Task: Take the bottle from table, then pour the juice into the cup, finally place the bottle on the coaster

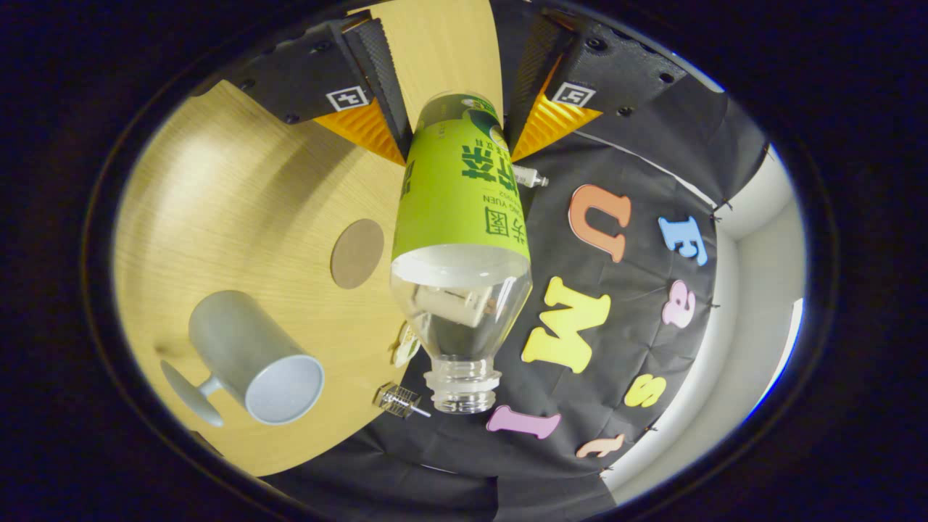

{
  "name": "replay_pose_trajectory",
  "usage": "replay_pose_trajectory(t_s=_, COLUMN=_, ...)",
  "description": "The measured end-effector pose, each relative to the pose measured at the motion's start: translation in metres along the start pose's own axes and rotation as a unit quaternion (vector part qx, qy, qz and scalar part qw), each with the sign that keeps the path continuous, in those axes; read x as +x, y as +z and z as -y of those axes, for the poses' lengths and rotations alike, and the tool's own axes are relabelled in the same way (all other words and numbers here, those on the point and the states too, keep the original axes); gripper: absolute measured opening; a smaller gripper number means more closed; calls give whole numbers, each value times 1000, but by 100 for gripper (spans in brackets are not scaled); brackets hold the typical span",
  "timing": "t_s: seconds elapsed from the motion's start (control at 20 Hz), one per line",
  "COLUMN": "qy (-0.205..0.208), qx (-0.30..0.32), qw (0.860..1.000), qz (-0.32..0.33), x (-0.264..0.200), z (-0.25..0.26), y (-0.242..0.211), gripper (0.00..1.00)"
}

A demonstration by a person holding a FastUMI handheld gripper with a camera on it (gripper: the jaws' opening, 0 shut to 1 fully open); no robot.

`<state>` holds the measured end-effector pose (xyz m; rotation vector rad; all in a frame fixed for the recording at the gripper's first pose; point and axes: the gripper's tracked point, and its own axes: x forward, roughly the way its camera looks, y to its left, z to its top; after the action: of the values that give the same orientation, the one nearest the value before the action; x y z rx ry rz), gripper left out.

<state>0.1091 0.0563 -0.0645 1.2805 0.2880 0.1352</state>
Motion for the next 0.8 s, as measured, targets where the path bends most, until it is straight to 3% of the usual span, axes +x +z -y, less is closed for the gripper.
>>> replay_pose_trajectory(t_s=0.4, qy=47, qx=105, qw=993, qz=4, x=0, z=-12, y=10, gripper=76)
replay_pose_trajectory(t_s=0.8, qy=91, qx=172, qw=980, qz=27, x=-12, z=-20, y=41, gripper=77)
